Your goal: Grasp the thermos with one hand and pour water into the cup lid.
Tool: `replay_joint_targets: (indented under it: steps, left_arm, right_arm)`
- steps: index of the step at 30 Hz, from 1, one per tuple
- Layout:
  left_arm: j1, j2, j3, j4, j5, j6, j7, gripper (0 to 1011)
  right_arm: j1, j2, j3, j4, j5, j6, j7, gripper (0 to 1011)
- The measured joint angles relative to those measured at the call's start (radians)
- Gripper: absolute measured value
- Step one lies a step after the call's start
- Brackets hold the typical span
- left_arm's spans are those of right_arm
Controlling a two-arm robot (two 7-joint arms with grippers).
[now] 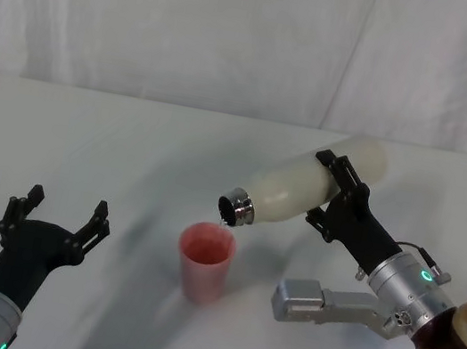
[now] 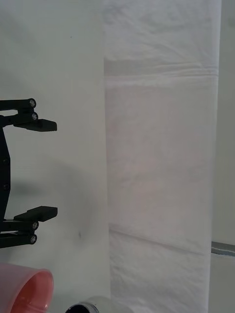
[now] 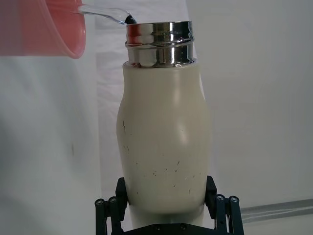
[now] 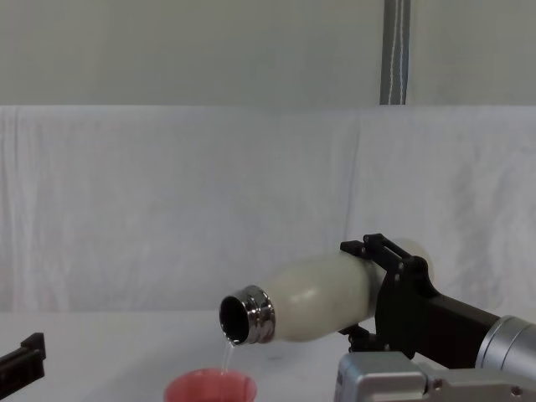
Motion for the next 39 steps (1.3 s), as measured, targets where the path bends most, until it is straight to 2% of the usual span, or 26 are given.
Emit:
replay_joint_targets:
  steps: [39]
  left_arm:
    - [0.000,0.000,0.000,0.000,0.000,0.000,0.000,1001]
  right_arm:
    - [0.004,0.008,-0.005,0.001,-0.010,0.003,-0.008,952]
